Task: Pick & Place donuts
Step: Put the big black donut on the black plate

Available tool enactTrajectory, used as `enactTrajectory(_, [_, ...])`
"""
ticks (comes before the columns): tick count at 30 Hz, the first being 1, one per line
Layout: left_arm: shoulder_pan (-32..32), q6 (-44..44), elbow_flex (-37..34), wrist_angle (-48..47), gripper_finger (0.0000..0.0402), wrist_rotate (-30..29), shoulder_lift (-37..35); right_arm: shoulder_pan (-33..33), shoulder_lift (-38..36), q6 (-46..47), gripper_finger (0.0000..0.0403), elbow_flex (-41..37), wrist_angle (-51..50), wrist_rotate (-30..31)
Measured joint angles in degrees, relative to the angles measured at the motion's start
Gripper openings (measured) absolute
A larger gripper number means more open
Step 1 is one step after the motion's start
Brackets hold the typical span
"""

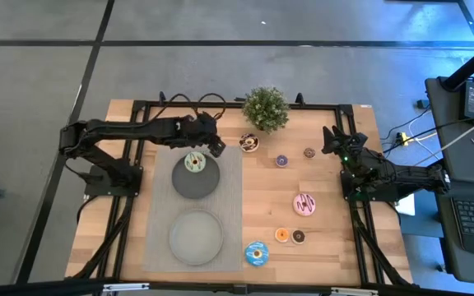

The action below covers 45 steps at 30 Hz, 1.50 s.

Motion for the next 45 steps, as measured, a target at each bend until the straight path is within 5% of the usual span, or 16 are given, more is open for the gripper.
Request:
enactTrajectory(10, [-6.1, 8.5, 0.0, 19.8, 0.0225, 0.9, -1.1, 0.0, 0.0, 0.1, 0.0294, 0.0, -0.2, 0.0])
enactTrajectory(16, [-5.9, -2.0, 0.0, 20.6, 0.0225, 1.1, -0.9, 0.0, 0.0, 0.5, 0.0294, 0.0, -0.2, 0.0])
enactTrajectory(21, [-5.8, 4.9, -0.2, 22.3, 0.0226, -3.4, 1.9, 0.0, 0.0, 0.2, 0.0294, 0.0, -0.2, 0.0])
enactTrajectory(26, [-4.1, 2.8, -0.2, 28.2, 0.0226, 5.3, 7.1, 0.0, 0.0, 0.2, 0.0294, 0.0, -0.1, -1.2])
enactTrajectory(29, [-3.3, 2.6, -0.2, 29.8, 0.0226, 4.9, 10.9, 0.0, 0.0, 0.2, 0.0294, 0.0, 0.2, -3.2])
enactTrajectory(45, [4.9, -2.1, 15.9, 12.5, 0.0226, 7.1, 28.2, 0.0, 0.0, 0.5, 0.0294, 0.0, 0.7, -6.1])
